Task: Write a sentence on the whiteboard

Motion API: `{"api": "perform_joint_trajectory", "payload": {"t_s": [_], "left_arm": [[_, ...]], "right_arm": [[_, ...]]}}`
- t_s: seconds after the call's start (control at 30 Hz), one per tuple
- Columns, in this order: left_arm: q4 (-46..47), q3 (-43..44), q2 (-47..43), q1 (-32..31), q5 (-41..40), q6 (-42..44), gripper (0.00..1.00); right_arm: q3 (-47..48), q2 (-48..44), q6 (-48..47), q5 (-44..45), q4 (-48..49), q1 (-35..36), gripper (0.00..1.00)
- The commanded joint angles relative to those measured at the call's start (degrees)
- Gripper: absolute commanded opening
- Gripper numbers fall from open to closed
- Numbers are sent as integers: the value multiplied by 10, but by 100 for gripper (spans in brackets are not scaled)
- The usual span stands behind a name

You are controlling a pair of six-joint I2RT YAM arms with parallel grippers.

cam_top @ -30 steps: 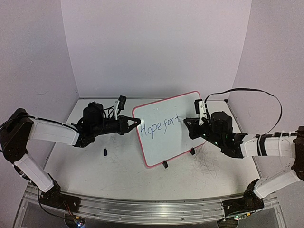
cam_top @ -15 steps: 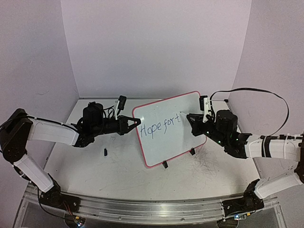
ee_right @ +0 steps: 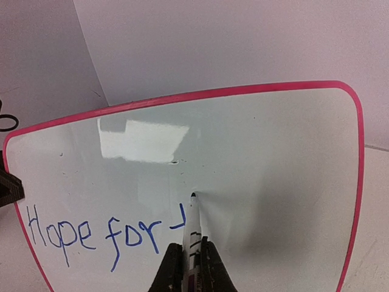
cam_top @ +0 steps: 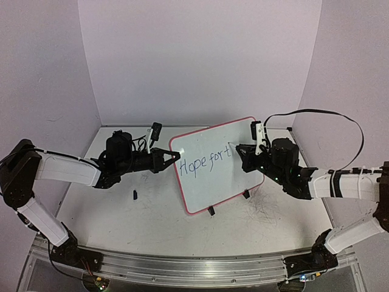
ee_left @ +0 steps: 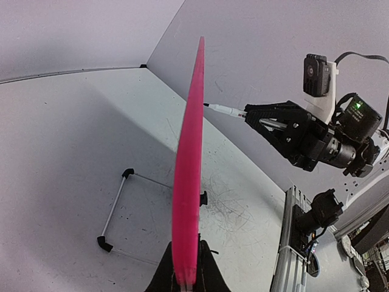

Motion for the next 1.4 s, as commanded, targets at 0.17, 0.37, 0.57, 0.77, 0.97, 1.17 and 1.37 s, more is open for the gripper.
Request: {"api": "perform_joint_trajectory", "payload": {"t_s": [0.17, 0.37, 0.57, 0.77, 0.97, 1.17, 1.37], "left_arm": [[-11, 1, -17, 3, -26, 43, 0], [-11, 2, -15, 3, -27, 43, 0], [-11, 4, -15, 3, -27, 44, 0], [-11, 3, -15, 3, -28, 43, 0], [-11, 3, -16, 3, -27, 42, 0], [-12, 4, -14, 3, -27, 42, 0], [-11, 4, -14, 3, -27, 41, 0]], "right_arm": [[10, 5, 0, 11, -5, -2, 0], [-13, -5, 7, 8, -14, -2, 0], [-33, -14, 16, 3, -18, -2, 0], [-49, -20, 22, -1, -19, -2, 0], [-60, -26, 27, -8, -20, -2, 0], [-54, -26, 25, -6, -20, -2, 0], [-34, -17, 19, 2, -8, -2, 0]]}}
